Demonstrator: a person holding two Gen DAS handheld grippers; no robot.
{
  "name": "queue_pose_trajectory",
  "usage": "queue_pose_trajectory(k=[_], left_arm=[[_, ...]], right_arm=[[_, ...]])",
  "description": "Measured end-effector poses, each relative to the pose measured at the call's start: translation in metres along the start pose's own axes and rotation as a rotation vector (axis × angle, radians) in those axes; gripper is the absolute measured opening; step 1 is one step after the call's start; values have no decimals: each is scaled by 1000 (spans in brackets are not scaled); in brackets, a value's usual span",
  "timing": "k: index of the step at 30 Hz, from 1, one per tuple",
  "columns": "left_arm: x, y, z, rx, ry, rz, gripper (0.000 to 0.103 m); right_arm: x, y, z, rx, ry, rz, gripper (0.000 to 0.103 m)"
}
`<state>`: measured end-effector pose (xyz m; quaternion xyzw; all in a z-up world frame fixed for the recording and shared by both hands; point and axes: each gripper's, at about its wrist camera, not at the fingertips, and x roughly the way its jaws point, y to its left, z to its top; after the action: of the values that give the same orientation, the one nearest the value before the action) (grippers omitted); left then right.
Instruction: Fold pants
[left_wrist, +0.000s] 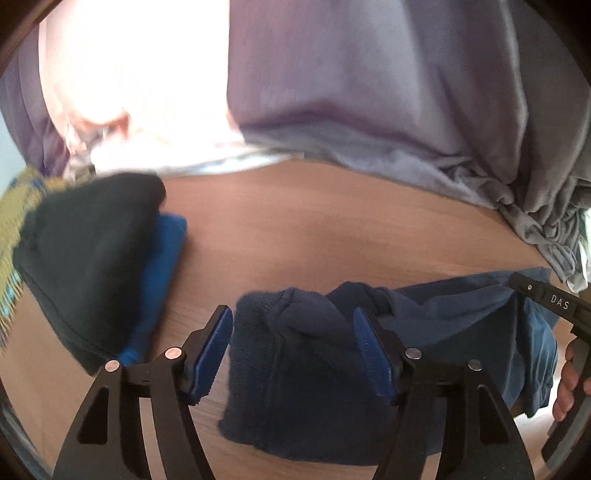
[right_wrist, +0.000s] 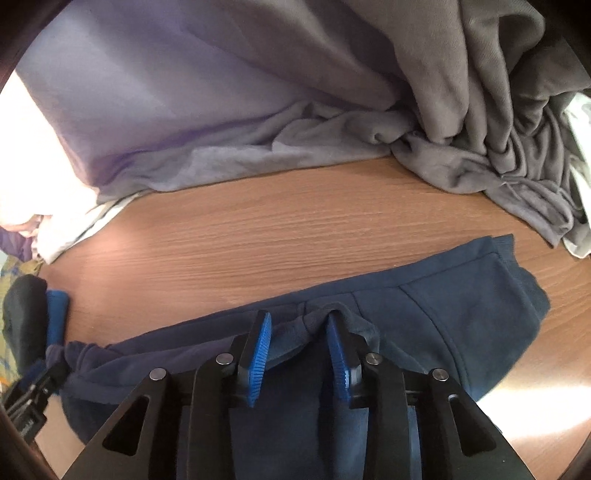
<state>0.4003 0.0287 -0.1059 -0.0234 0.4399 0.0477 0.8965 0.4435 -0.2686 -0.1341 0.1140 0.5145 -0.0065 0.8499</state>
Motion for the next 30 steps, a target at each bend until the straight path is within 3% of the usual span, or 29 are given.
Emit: queue_pose_trajectory(k=[2, 9, 16, 25, 30], left_arm=[[-14, 0, 1, 14, -30, -23, 69], [-51, -13, -7, 100, -132, -99, 69], [-56, -43, -30, 168, -124, -200, 69], [-60, -97, -64, 330, -153, -334, 69], [-57, -130, -78, 424, -142, -450, 69]], right_arm=[[-14, 1, -3, -1, -15, 9, 39], [-76, 6, -20, -63, -115, 32, 44], [-124, -7, -49, -102, -195, 41, 52], [-138, -26, -94, -175, -185, -10, 52], [-129, -39, -116, -199, -145, -24, 51]])
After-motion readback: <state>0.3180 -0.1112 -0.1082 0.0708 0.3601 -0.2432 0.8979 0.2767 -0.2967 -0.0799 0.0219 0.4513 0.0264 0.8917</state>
